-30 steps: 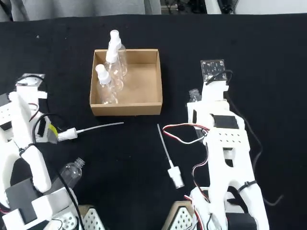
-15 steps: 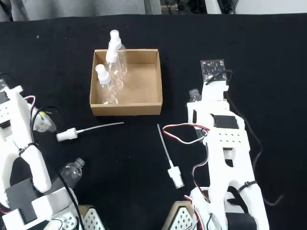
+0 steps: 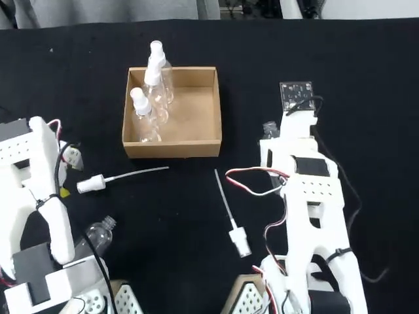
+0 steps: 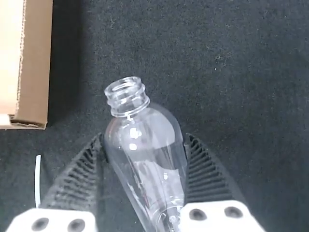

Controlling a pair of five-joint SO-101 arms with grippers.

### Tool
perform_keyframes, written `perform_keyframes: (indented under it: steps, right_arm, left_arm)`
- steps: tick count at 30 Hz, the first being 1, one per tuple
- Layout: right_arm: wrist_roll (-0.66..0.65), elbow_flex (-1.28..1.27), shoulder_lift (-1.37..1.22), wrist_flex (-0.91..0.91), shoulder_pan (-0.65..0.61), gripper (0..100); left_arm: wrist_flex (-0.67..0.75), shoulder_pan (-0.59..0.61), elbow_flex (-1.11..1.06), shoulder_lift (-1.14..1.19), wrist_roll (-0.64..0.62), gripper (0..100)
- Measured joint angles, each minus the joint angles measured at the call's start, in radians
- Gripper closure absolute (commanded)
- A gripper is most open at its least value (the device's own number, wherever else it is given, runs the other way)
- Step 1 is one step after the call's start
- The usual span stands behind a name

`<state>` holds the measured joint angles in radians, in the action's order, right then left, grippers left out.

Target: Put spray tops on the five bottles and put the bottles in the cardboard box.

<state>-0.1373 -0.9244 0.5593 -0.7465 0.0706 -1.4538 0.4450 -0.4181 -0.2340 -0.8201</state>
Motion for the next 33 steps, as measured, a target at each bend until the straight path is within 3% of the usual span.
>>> perform_keyframes:
  steps: [4,14,33]
  right_arm:
    - [0.000,0.000,0.000,0.000,0.000,94.1]
    - [0.002,0.000,0.000,0.000,0.000,94.1]
    - [0.002,0.000,0.000,0.000,0.000,94.1]
  left_arm:
    - [0.002,-0.043,-0.038,0.000,-0.046,79]
    - [0.212,-0.048,-0.167,0.000,-0.141,79]
    - [0.500,-0.052,-0.364,0.000,-0.181,80]
